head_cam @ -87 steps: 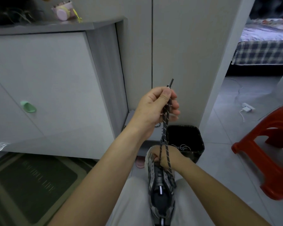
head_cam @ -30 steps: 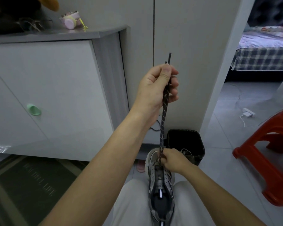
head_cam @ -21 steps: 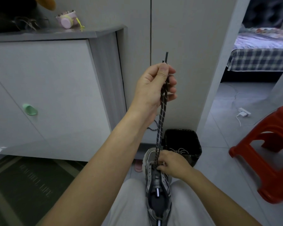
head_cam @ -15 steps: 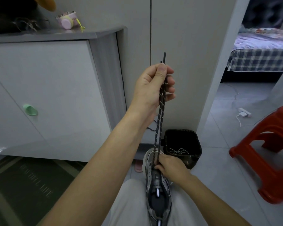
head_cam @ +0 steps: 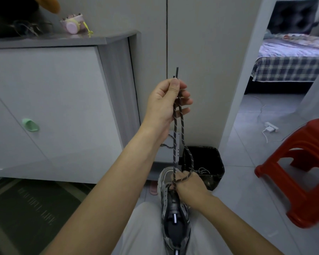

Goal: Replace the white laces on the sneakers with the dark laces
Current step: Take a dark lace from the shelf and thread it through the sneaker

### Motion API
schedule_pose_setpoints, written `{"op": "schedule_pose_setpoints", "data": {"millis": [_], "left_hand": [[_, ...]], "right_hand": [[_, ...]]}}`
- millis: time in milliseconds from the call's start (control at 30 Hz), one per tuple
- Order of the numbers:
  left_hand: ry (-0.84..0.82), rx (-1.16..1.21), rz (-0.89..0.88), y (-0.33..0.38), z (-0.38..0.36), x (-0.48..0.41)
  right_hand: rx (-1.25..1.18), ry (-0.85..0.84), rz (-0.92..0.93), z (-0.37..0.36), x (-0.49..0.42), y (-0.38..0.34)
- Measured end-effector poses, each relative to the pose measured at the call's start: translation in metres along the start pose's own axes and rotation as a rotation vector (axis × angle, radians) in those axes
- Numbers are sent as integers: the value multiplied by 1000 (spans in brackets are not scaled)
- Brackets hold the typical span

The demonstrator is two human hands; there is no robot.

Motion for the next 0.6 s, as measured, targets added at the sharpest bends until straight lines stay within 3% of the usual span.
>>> {"op": "schedule_pose_setpoints", "data": {"millis": [133,233,333,467,533,600], "left_hand": [[16,-10,-20,3,1,-1],[15,-16,-26,4,2,1],[9,-13,-23,6,2,3],[-27,51,-33,19,-2,4],[-61,96,-43,27,-5,6],[-90,135,-49,31,-9,9]], "right_hand": [[-170,78,88,22,1,-17],[-276,-100,-7,21,4,-6],[-556,-276,-168,27,1,4],[-1022,-82,-383,71,-18,12],[-1074,82,-433,100,-25,19],[-1093,142,-365,127,-32,18]]}}
Point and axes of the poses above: each hand's wrist, its own x-axis away from the middle knuckle, its own z-axis out of the back of the hand, y = z × x, the point moved 7 cm from there along -x, towards the middle knuckle, and after that the axes turned 3 degrees about y, right-handed, at the moved point
